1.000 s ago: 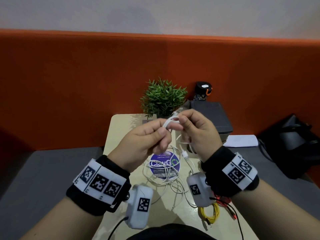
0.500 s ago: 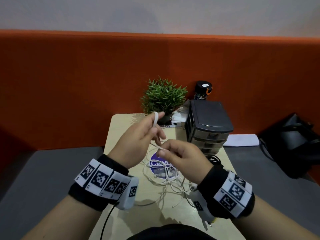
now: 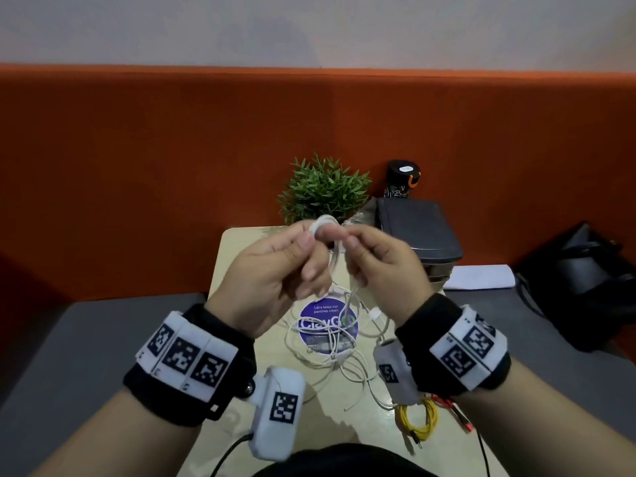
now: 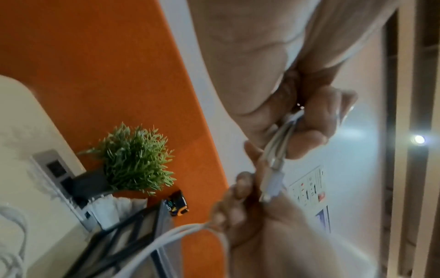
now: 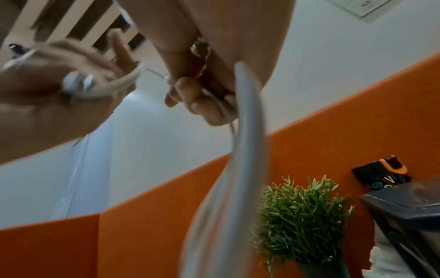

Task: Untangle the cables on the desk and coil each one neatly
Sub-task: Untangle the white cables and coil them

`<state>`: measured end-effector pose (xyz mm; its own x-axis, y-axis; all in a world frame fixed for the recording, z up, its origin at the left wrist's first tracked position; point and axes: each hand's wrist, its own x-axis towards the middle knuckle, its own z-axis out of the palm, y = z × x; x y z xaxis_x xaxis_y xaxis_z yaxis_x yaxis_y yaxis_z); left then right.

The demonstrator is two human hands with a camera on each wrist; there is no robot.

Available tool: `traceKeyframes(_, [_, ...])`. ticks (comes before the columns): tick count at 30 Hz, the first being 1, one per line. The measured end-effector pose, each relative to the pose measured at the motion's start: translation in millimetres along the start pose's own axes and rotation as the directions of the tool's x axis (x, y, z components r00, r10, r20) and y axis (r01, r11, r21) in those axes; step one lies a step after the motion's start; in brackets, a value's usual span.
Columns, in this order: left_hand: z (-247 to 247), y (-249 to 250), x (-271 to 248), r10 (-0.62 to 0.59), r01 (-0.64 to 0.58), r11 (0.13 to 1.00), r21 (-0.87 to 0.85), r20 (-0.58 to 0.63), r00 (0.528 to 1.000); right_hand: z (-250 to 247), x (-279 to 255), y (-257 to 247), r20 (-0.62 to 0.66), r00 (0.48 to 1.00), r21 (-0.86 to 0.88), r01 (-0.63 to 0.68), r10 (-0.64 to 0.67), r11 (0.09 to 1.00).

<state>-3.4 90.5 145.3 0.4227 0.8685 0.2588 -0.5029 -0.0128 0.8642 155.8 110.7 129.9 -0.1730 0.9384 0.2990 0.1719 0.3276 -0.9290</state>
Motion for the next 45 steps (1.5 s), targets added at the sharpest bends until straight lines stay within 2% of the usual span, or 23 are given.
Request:
traceKeyframes(3, [0.3,2.6,0.4,0.056,-0.056,0.998,-0.005,-0.020,0.998,15.4,-10.4,10.8,0.143,0.983,-0.098,-0.103,0.116,0.990])
traceKeyframes(5, [-1.4,1.2,0.0,0.066,-0.059,0.995,0.075,-0.089,0.994,19.6,-16.9,12.9,0.199,0.968,-0.211,-0.110,0.153,0.971])
traceKeyframes(7, [-3.5,-1.4,0.0,0.140,-0.100,0.970,0.222,-0.175,0.974,20.2,-21.7,12.6,0.257,0.945,-0.217,-0.146,0.201,0.965])
traceKeyframes(10, [-9.3,-3.5,0.1,0.305,-0.141,0.850,0.507,-0.256,0.917,17.2,-28.0,11.1,0.339,0.907,-0.292,-0.150,0.249,0.945])
traceKeyframes(12, [-12.6,-3.4,0.1,0.346,-0.105,0.723,0.683,-0.226,0.910,13.1,-30.4,6.2,0.356,0.908,-0.369,-0.082,0.222,0.926])
traceKeyframes(16, [-15.9,-9.1,0.2,0.277,0.018,0.567,0.823,-0.211,0.937,6.1,-29.9,-6.7,0.391,0.908,-0.412,0.029,0.148,0.911])
traceKeyframes(19, [-14.9,-14.2,-1.9,0.122,0.086,0.477,0.875,-0.163,0.979,0.2,-25.6,-17.1,0.342,0.939,-0.395,0.120,0.024,0.911])
traceKeyframes(20, [-13.1,-14.0,-3.8,0.086,0.085,0.502,0.861,-0.148,0.985,-3.3,-23.3,-21.3,0.306,0.952,-0.381,0.139,-0.017,0.914])
traceKeyframes(21, [-12.0,-13.7,-5.7,0.065,0.087,0.563,0.822,-0.149,0.987,-7.6,-20.0,-24.5,0.260,0.964,-0.362,0.143,-0.047,0.921])
traceKeyframes(24, [-3.7,-10.0,-8.3,-0.038,0.148,0.836,0.529,-0.212,0.976,-20.3,-9.1,-29.4,0.125,0.987,-0.292,0.129,-0.096,0.948])
traceKeyframes(26, [-0.7,-8.6,-8.2,-0.110,0.177,0.899,0.400,-0.185,0.977,-23.8,-1.9,-27.2,0.063,0.987,-0.298,0.157,-0.145,0.941])
traceKeyframes(29, [3.1,-5.3,-6.0,-0.144,0.168,0.947,0.273,-0.103,0.984,-22.3,5.5,-17.5,-0.024,0.990,-0.193,0.131,-0.139,0.972])
traceKeyframes(32, [2.2,-1.9,-5.2,-0.114,0.119,0.990,0.070,-0.067,0.991,-11.2,4.0,-4.8,-0.046,0.999,-0.016,0.013,-0.013,1.000])
traceKeyframes(35, [1.3,-1.1,-4.7,-0.077,0.071,0.994,-0.080,-0.071,0.995,5.7,-3.3,7.3,0.022,0.992,0.122,-0.125,0.123,0.985])
traceKeyframes(38, [1.8,-2.3,-3.4,-0.039,0.020,0.987,-0.162,-0.113,0.993,17.6,-12.1,14.3,0.135,0.963,0.158,-0.255,0.235,0.954])
traceKeyframes(41, [-1.3,-4.8,-2.9,0.011,-0.032,0.992,-0.121,-0.169,0.985,21.7,-18.8,16.0,0.226,0.931,-0.031,-0.288,0.287,0.957])
traceKeyframes(43, [-5.3,-7.2,-2.5,0.080,-0.077,0.997,0.019,-0.207,0.975,21.6,-23.4,13.9,0.301,0.906,-0.138,-0.269,0.299,0.953])
traceKeyframes(45, [-9.2,-9.7,-1.5,0.157,-0.107,0.971,0.213,-0.235,0.959,20.4,-28.2,9.7,0.375,0.880,-0.274,-0.195,0.291,0.942])
